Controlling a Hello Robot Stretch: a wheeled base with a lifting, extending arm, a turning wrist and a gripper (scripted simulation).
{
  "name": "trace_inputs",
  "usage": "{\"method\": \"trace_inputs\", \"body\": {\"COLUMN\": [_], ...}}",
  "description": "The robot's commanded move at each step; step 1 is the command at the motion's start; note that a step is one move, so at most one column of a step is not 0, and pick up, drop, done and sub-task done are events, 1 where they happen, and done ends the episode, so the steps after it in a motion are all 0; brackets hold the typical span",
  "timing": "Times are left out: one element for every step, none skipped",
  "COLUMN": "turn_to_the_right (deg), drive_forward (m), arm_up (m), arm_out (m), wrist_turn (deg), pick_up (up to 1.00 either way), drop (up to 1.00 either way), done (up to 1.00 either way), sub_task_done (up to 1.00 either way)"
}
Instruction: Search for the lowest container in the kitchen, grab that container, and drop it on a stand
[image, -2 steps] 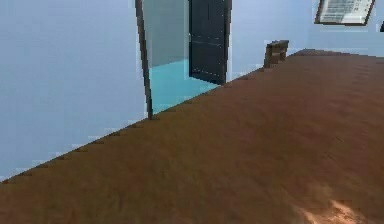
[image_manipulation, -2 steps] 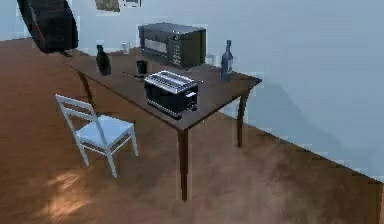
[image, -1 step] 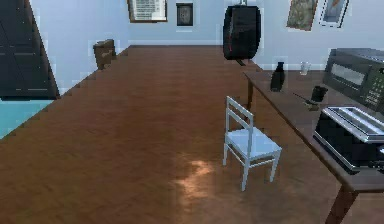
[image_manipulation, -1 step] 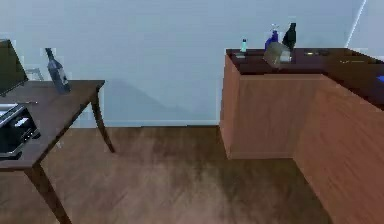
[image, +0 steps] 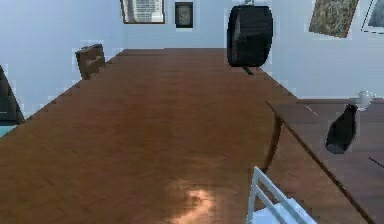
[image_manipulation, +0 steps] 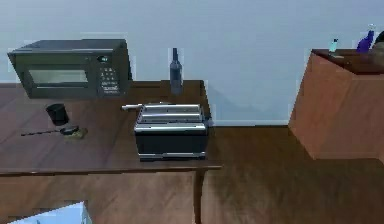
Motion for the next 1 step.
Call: {"method": "trace_inputs", "body": {"turn_to_the_right": [-30.0], "drive_forward": [0.00], "arm_up": [0.00], "arm_out": [0.00], "wrist_turn": [0.0], "pick_up": [0.00], "drop": [0.00], "done": [0.00], "sub_task_done": [0.00]}}
